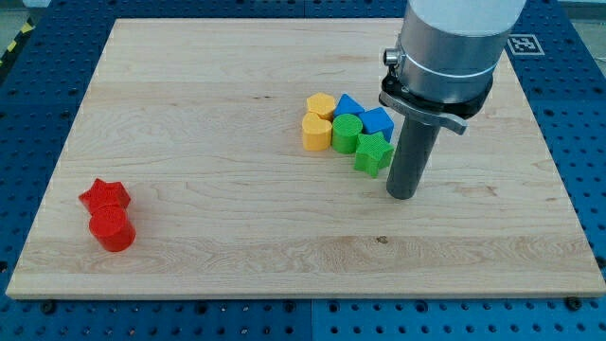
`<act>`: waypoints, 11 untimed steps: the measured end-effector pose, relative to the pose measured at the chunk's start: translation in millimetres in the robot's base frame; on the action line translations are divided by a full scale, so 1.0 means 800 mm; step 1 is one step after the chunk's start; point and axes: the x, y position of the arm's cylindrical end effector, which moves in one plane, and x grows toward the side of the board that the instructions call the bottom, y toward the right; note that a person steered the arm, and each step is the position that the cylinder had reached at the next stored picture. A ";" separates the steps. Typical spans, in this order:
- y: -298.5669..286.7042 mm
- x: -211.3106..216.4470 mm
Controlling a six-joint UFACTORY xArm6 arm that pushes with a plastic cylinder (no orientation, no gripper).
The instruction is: Place your arm at the bottom center of the board
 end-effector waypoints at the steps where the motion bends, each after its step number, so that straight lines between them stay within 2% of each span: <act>1: 0.000 0.006; 4: -0.002 0.049; 5: -0.039 0.079; 6: -0.102 0.080; 7: -0.116 0.080; 9: -0.116 0.086; 11: -0.122 0.115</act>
